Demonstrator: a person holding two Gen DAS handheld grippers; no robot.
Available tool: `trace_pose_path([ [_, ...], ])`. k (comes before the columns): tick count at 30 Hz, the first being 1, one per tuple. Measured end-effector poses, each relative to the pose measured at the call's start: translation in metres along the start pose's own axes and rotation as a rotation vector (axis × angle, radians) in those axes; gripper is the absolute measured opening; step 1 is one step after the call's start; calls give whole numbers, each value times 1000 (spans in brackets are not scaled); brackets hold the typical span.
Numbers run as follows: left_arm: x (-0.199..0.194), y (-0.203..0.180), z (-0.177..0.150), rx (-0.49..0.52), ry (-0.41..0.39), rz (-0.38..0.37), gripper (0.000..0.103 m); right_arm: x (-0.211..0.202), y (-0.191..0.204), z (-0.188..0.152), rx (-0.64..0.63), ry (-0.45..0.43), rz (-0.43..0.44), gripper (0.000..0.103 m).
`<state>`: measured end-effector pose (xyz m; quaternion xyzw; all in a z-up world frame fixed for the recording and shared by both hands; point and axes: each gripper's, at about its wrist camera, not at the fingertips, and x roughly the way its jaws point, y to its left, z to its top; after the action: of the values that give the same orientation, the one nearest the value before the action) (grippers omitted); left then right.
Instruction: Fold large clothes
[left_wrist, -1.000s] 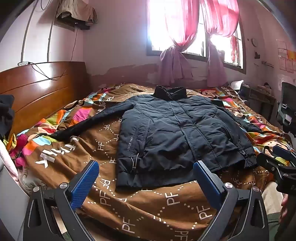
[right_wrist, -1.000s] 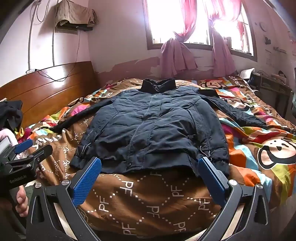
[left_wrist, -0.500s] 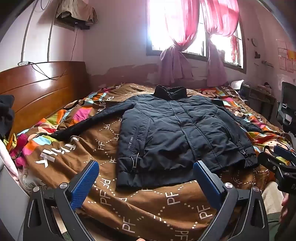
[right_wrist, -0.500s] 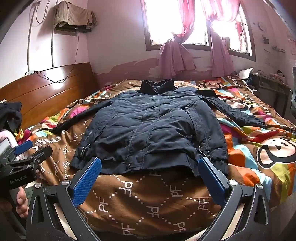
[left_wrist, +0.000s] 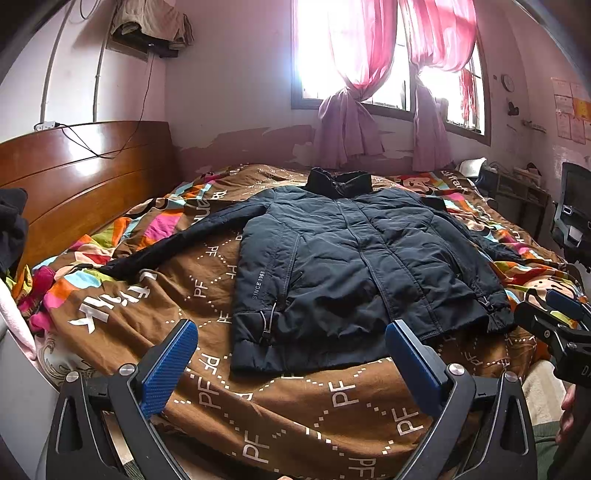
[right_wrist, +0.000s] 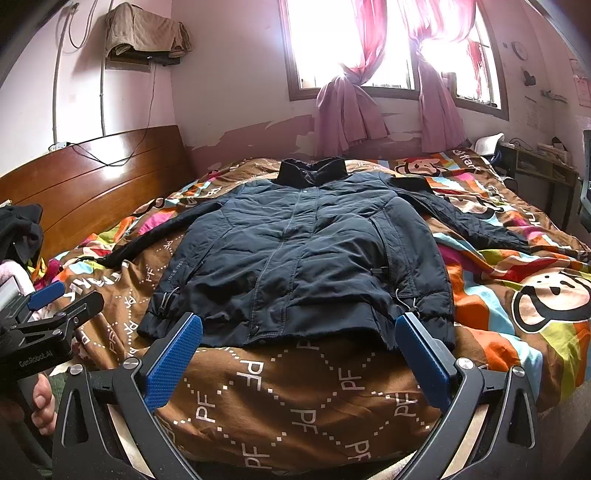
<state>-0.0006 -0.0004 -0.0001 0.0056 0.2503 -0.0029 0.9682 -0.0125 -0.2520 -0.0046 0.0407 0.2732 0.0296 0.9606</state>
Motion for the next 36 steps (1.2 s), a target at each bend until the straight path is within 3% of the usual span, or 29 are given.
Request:
trace_pose_path([
  [36,0,-4,-2,3,-5,1,102,-1,-3,0,5,-4,1,102],
])
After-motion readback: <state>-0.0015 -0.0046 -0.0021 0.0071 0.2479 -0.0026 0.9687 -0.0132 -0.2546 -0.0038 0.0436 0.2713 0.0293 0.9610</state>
